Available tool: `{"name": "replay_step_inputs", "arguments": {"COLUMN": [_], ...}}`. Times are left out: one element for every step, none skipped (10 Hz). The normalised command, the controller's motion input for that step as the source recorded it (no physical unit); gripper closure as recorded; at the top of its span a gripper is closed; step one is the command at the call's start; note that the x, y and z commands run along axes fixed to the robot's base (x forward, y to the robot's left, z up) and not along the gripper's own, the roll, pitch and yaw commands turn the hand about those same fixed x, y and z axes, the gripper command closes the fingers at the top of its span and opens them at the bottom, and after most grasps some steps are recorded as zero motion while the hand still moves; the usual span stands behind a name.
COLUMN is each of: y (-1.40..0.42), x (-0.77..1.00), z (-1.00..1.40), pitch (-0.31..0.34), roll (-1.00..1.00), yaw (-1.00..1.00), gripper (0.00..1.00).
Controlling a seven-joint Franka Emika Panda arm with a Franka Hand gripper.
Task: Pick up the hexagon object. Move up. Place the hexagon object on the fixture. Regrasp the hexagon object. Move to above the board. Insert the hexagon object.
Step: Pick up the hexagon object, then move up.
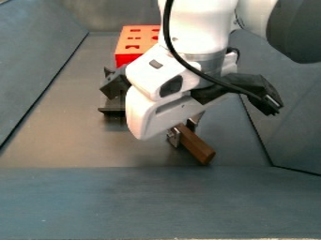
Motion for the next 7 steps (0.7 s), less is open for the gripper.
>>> {"name": "replay_step_inputs", "arguments": {"y": [0.0, 0.0, 0.0, 0.02, 0.01, 0.01, 0.01], "x": [0.0, 0.0, 0.0, -0.01, -0.03, -0.02, -0.01], "z": [0.0, 0.0, 0.83, 0.83, 0.72, 0.58, 0.48], "pitch": [0.0, 0.0, 0.0, 0.01, 0.031, 0.044, 0.048], "roll": [0.0, 0.0, 0.0, 0.0, 0.0, -0.01, -0.01], "yaw": [0.0, 0.0, 0.0, 0.03, 0.03, 0.03, 0.02], "gripper": [1.0, 1.0, 1.0, 1.0, 1.0, 1.0, 1.0]}}
